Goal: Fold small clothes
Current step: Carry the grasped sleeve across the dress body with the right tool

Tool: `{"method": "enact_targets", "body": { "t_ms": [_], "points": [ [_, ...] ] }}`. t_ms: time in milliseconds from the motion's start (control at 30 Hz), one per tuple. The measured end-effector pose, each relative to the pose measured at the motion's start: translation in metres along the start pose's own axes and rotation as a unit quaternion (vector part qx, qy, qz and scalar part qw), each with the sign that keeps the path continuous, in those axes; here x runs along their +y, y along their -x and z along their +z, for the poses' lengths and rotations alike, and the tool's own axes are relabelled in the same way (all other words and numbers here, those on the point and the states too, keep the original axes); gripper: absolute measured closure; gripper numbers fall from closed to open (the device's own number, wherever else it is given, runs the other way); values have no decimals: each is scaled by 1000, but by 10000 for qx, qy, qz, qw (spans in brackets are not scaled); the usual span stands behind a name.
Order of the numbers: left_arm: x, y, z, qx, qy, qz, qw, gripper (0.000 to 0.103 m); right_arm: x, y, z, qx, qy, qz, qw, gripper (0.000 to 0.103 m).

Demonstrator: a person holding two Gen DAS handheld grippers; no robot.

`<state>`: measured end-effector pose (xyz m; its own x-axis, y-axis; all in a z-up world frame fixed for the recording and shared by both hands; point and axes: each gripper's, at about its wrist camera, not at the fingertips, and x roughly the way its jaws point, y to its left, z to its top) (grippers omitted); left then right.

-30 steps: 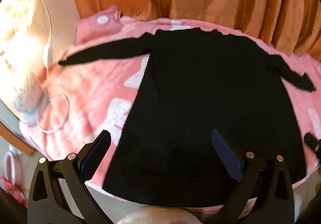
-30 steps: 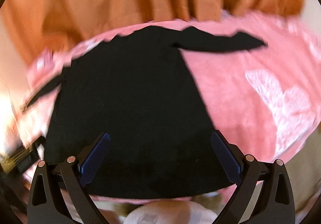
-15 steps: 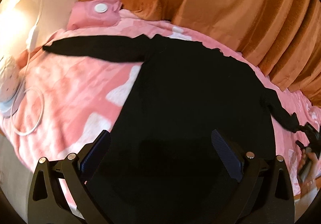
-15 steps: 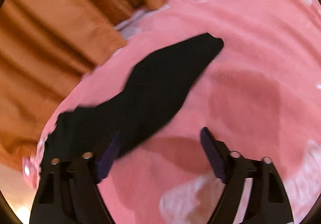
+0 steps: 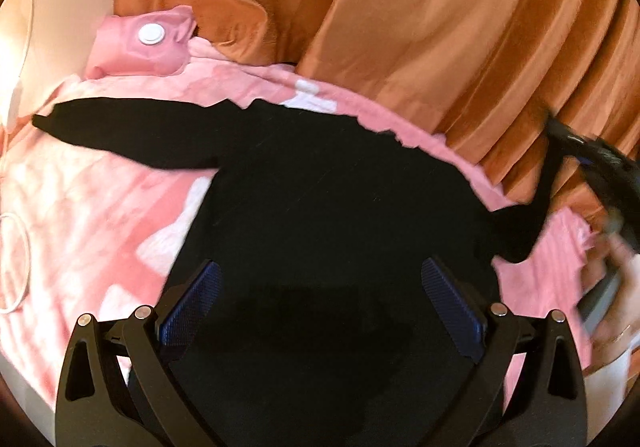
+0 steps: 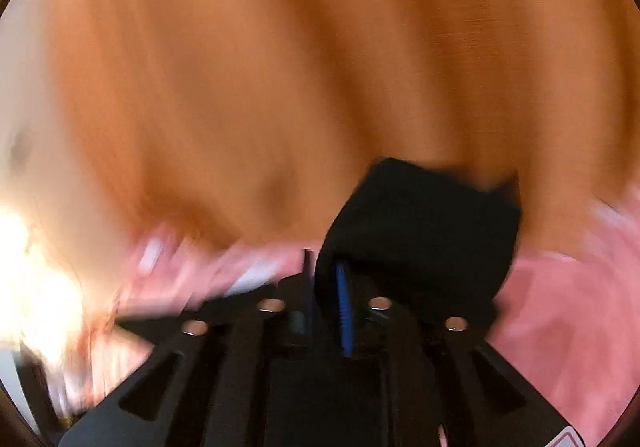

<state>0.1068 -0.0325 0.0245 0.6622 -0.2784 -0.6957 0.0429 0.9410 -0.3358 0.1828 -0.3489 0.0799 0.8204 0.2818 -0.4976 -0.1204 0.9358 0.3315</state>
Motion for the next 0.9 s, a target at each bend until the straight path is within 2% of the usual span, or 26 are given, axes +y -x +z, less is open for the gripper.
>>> {"method": "enact_targets", "body": {
  "t_ms": [33, 100, 133, 167, 200, 300, 400, 467, 500, 633, 700, 733, 767, 800, 833, 867, 900],
  "points": [
    [0, -2, 4, 1, 60, -59, 10000, 5, 23, -18, -9, 196, 310, 74, 9993, 67],
    [7, -11, 16, 59, 239, -184, 9995, 5, 44, -41, -38, 441, 600, -68, 9972, 66],
    [12, -15, 21, 91, 326, -199, 9992, 5, 38, -44, -53, 527, 478, -148, 9974, 63],
    [19, -20, 26, 123, 441, -221, 9987, 5, 29, -42, -63, 570, 300, -229, 9977, 55],
    [28, -30, 34, 154, 578, -288, 9978, 5, 6, -32, -83, 614, -144, -411, 9972, 52],
    [39, -58, 50, 258, 776, -260, 9963, 5, -37, -9, -119, 808, -851, -657, 9909, 50],
    [36, -98, 65, 474, 976, -445, 9931, 5, -55, 1, -145, 1049, -925, -938, 9857, 50],
    [29, -123, 72, 625, 1139, -615, 9896, 5, -60, -6, -149, 1122, -1127, -807, 9840, 50],
    [23, -135, 76, 665, 1166, -669, 9887, 5, -67, -8, -146, 1118, -1366, -603, 9825, 50],
    [26, -171, 83, 719, 1477, -497, 9852, 9, -93, -25, -140, 1000, -2378, 93, 9661, 50],
    [36, -188, 86, 793, 1795, -508, 9792, 20, -101, -36, -136, 947, -2655, 143, 9593, 50],
    [37, -188, 88, 683, 1852, -461, 9792, 22, -103, -38, -135, 928, -2746, 148, 9570, 50],
    [36, -188, 90, 606, 1823, -429, 9804, 36, -107, -43, -134, 893, -2856, 194, 9540, 51],
    [34, -190, 92, 613, 1715, -534, 9818, 65, -108, -48, -132, 866, -2911, 172, 9526, 53],
    [31, -192, 94, 660, 1650, -706, 9816, 83, -110, -49, -130, 812, -2938, 126, 9523, 72],
    [29, -191, 94, 669, 1626, -917, 9801, 101, -111, -49, -127, 775, -2930, 65, 9529, 99],
    [29, -188, 95, 615, 1631, -957, 9800, 100, -113, -44, -123, 669, -2945, 45, 9533, 98]
  ]
}}
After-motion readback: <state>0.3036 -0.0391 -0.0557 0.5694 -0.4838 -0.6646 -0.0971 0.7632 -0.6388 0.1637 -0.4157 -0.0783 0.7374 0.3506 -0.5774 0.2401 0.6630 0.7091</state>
